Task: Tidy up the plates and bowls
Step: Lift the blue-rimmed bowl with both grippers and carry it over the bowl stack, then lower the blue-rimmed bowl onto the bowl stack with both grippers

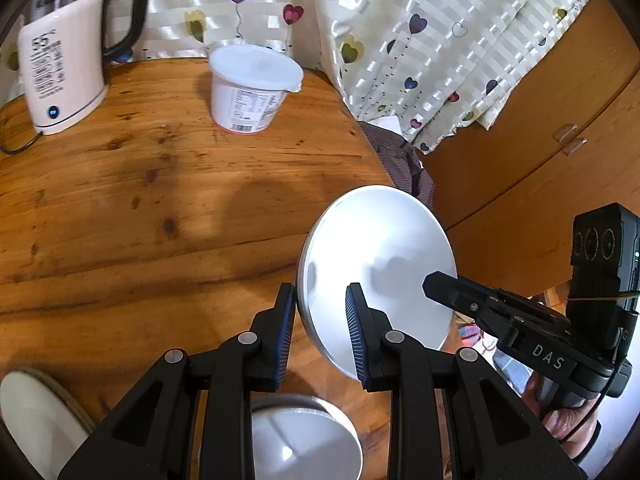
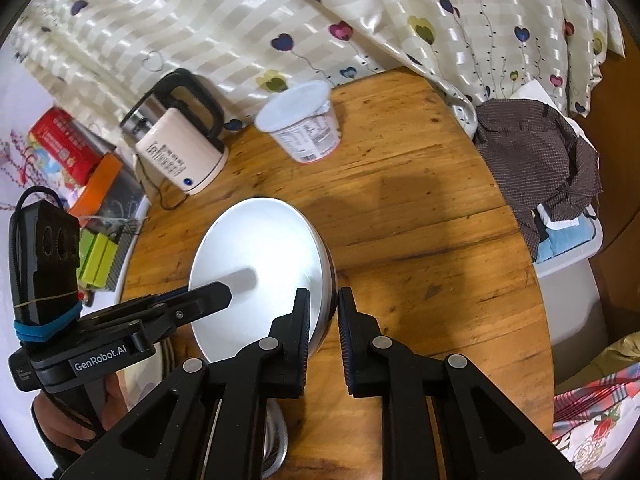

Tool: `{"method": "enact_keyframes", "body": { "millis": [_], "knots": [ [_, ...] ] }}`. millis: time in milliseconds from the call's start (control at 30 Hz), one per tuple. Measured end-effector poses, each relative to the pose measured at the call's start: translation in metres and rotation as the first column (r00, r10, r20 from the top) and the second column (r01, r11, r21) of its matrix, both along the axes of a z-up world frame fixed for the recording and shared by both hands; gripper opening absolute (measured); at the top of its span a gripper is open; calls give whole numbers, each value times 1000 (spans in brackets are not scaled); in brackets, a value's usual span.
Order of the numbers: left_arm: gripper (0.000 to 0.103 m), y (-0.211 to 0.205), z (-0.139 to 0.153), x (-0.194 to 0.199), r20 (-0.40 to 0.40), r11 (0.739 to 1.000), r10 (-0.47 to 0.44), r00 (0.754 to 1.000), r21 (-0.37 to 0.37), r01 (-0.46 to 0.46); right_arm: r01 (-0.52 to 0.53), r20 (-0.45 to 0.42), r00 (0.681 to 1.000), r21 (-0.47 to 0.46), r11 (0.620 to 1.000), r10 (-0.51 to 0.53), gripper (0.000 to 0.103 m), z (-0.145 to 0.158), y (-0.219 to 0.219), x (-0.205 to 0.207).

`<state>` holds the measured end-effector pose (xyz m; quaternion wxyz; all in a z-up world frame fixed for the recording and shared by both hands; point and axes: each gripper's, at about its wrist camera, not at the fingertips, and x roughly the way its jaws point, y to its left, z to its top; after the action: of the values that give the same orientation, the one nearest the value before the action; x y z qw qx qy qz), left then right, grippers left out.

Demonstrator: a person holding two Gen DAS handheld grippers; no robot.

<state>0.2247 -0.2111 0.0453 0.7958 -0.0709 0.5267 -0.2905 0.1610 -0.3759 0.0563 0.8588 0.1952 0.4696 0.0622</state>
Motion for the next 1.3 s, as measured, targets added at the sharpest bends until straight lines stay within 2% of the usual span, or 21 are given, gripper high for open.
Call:
{"method": "enact_keyframes", "body": {
  "millis": [733,1300],
  "knots": [
    [26,52,16,-79,29,996,83,996,22,-84,-96,24,995,9,995,96,14,18,53,-61],
    [26,70,-9,-110,-19,992,113,993,64,-112,-143,-38,989,27,989,143,14,-10,76,-84]
  ]
}}
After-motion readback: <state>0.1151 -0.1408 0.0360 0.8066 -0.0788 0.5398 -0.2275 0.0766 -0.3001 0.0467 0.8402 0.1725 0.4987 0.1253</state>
